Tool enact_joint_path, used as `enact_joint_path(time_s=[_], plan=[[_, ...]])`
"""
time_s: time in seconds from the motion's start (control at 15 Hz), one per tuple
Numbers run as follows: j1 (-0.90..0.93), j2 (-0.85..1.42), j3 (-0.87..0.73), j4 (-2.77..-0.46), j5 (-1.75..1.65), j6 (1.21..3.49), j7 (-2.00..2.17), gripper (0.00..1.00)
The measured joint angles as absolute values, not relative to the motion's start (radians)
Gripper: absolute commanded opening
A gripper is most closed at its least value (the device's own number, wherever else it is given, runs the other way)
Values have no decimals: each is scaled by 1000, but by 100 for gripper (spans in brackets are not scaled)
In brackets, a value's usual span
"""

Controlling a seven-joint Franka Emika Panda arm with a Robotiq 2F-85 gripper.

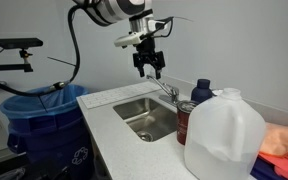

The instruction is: Lift the handle of the faucet

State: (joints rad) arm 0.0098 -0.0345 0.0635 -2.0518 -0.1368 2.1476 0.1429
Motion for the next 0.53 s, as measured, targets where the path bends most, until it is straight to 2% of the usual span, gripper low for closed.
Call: enact_joint_path(time_s=[0.53], plan=[[15,101,62,-1955,-182,2220,220,100]])
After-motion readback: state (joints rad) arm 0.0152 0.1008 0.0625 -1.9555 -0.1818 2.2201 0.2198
